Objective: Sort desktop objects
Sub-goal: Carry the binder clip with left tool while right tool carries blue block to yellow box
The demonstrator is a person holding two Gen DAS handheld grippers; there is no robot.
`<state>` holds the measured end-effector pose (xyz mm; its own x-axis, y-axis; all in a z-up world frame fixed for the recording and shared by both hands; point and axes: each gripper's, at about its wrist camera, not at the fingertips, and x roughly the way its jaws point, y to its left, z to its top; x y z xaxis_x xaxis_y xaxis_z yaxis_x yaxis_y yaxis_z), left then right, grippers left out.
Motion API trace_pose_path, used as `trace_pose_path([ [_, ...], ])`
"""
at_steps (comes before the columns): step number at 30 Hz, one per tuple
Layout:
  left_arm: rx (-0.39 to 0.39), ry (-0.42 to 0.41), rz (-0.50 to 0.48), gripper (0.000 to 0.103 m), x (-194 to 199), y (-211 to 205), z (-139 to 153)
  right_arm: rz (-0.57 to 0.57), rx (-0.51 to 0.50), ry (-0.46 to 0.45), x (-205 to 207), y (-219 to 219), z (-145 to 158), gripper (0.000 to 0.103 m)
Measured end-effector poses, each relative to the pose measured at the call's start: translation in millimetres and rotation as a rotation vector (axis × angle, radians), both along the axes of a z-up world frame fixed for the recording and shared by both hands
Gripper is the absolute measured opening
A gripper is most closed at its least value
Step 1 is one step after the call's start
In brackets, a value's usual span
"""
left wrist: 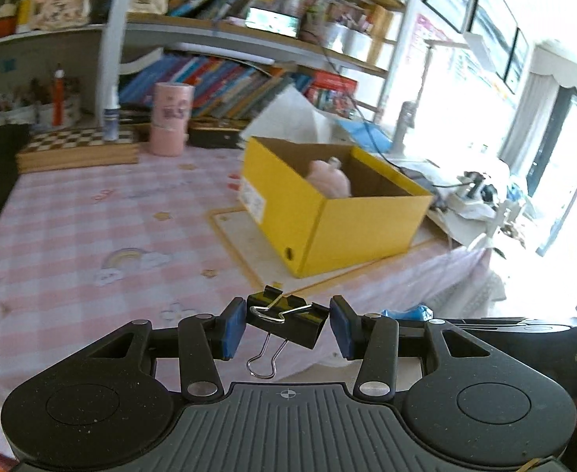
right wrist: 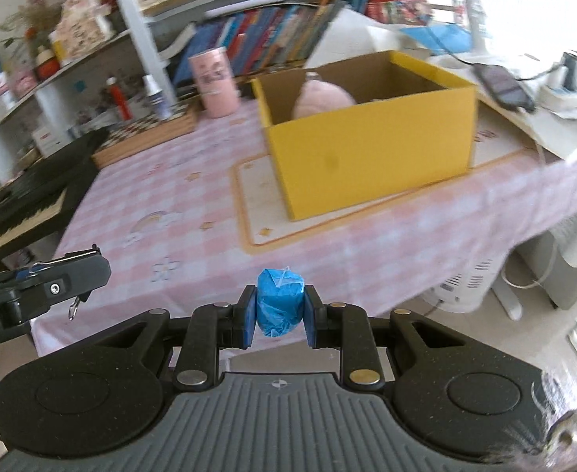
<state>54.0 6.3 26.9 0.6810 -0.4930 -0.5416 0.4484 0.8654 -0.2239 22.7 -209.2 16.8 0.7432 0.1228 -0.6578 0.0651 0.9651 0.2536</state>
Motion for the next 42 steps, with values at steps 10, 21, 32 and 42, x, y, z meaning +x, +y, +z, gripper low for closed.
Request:
trace_pose_path([
  [10,0.023,-0.014,-0.064,0.046,17,-53,4,-0.078,0.022,-0.011,4,-54,-3,0.022],
  [21,0.039,-0.117,-0.035,0.046,61,-132,27,-0.042,-0.009,-0.114,55,-129,19,0.022],
  [32,0.086,-0.189,0.085,0.046,116,-194,44,0.081,-0.051,-0.245,125,-191,50,0.022],
  [42,0.24,-0.117,0.121,0.046,157,-238,10,0.27,-0.126,-0.23,199,-206,47,0.022],
])
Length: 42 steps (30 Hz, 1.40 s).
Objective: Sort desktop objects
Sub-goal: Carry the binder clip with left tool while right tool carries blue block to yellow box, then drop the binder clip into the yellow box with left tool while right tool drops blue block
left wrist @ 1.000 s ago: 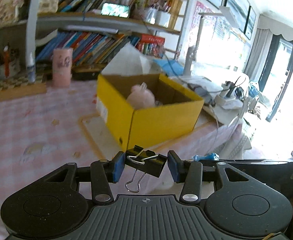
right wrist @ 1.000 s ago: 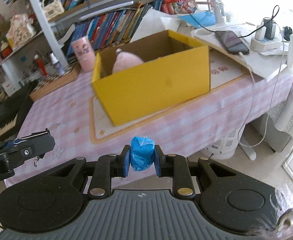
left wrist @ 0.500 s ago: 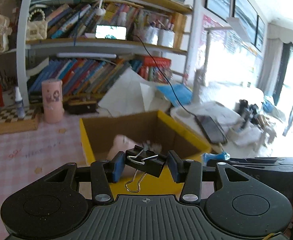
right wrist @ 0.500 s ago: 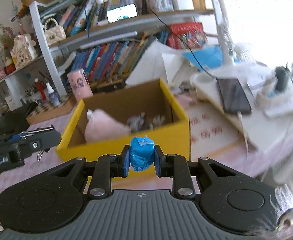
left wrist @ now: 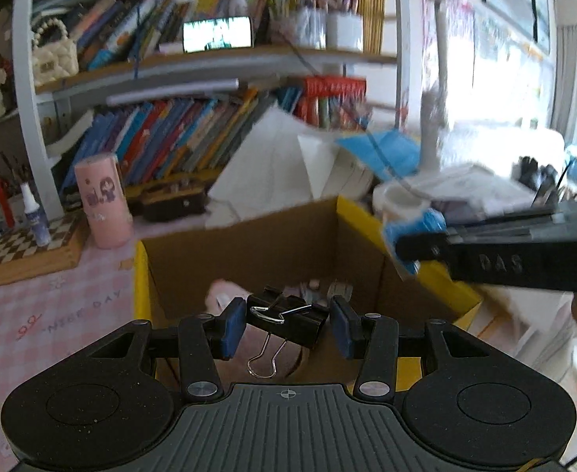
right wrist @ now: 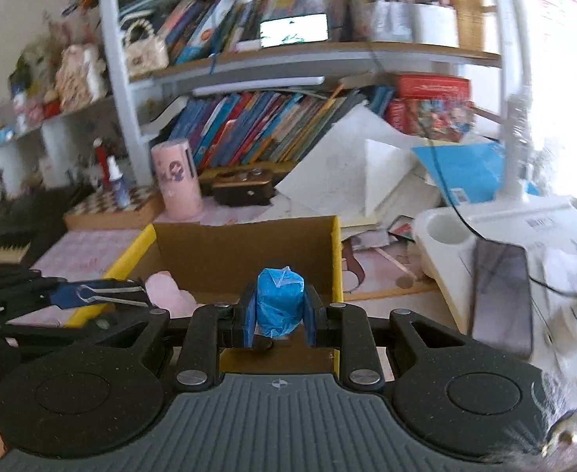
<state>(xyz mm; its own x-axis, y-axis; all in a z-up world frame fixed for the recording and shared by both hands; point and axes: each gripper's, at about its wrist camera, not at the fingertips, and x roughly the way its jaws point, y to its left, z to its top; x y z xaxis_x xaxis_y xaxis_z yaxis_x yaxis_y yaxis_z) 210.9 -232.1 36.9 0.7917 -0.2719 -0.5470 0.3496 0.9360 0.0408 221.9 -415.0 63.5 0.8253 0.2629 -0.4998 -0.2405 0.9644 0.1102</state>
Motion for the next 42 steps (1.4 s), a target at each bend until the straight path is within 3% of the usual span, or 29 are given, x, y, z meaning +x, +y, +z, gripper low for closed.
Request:
trace_pose_path([
  [12,0.018,0.082,0.01,0.046,6,-14,-21,0.205,-0.146,0.111,41,22,-40,0.022],
  [20,-0.005,0.08,0.027,0.047,6,-12,-21,0.232,-0.157,0.12,48,23,-44,0.022],
  [22,0.0,0.068,0.035,0.054,5,-13,-21,0.227,-0.153,0.12,48,23,-44,0.031],
  [30,-0.013,-0.005,0.1,0.066,-14,-5,-8,0.156,-0.062,0.102,40,13,-35,0.057],
  [36,-0.049,-0.055,0.185,0.072,-41,15,10,0.089,-0.015,0.022,10,16,-21,0.067],
  [42,-0.109,-0.087,0.311,0.073,-66,50,23,0.051,-0.018,-0.069,-23,30,-14,0.072],
])
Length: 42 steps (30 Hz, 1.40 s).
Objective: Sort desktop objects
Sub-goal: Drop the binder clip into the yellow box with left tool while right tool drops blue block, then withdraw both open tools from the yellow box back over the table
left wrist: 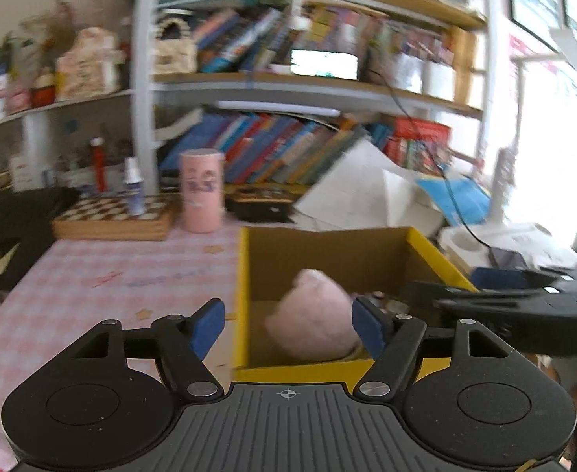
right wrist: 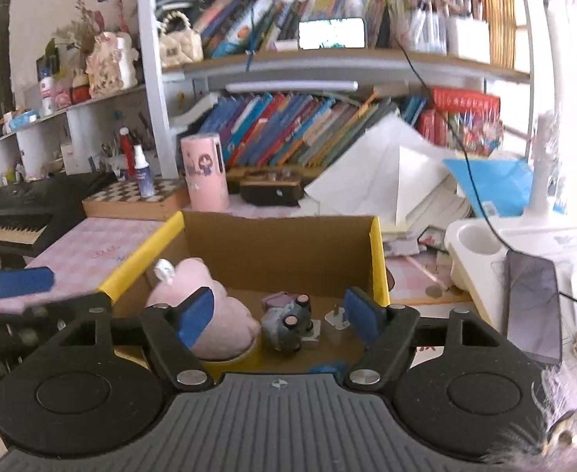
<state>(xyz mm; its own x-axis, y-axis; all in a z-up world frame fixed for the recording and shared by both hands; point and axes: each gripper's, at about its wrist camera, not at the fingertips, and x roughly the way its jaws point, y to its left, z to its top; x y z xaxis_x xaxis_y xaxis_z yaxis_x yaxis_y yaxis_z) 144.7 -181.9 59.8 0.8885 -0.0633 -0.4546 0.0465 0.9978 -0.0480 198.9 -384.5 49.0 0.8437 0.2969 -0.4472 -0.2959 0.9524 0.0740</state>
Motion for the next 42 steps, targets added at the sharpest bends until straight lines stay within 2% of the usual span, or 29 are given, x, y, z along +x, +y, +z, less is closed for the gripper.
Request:
trace_pose_path([
  [4,-0.002,-0.012,0.07,0.078,-18,21,1,0.008,0.001,-0.014,-18,11,2,0.072],
  [10,-0.01,0.01,0.121,0.082,-48,51,-4,0.008,0.016,-0.01,-46,34,1,0.074],
  [12,-0.003,0.017,0.141,0.083,-58,59,-6,-0.005,0.008,-0.014,-57,44,-1,0.077],
  [17,0.036,0.048,0.187,0.085,-79,79,-10,0.022,-0.01,-0.001,-85,73,-5,0.077],
  [24,0.053,0.068,0.19,0.086,-108,102,-14,0.025,-0.023,0.026,-118,106,-6,0.078],
  [33,0.064,0.163,0.194,0.09,-128,126,-26,-0.114,-0.011,0.185,-144,117,-28,0.08],
  [42,0.072,0.208,0.171,0.092,-141,135,-35,-0.144,-0.029,0.196,-177,126,-31,0.09],
])
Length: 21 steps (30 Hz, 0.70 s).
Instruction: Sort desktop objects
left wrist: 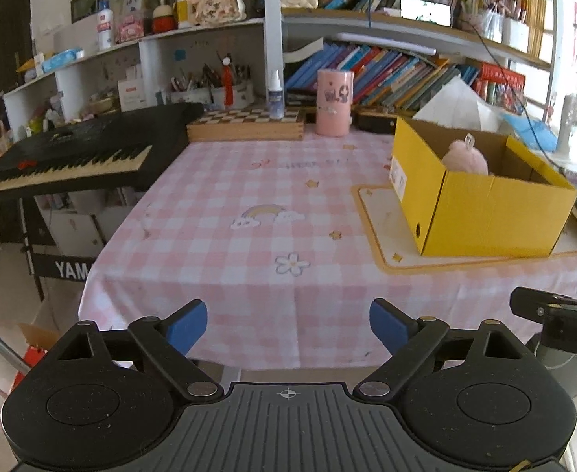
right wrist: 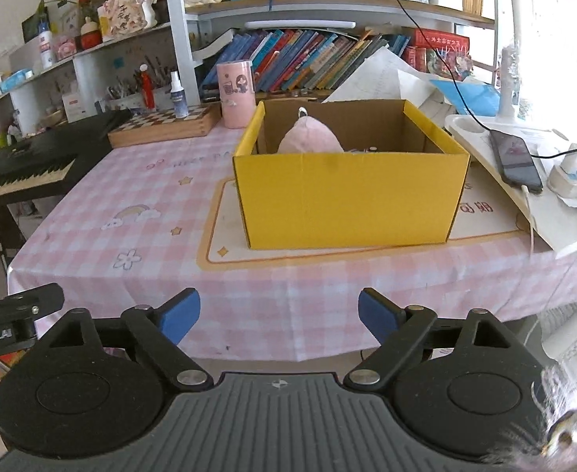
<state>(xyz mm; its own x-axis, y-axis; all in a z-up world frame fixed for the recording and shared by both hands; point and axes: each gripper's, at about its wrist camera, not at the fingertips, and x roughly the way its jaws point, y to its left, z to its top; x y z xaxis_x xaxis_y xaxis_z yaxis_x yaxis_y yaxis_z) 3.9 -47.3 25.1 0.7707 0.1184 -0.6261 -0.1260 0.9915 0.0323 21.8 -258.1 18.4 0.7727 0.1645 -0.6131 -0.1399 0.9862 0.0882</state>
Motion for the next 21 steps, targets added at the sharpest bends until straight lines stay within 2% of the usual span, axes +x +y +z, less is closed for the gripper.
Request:
trace_pose_path([
  [6,-0.008,0.037,0.004,0.094,-5,5,-5,-0.005,-0.008,0.023,-12,4,-4,0.099],
  [21,0.002,0.049,-0.014,0.095,-16,6,-5,-0.008,-0.026,0.05,-22,8,-6,0.101],
])
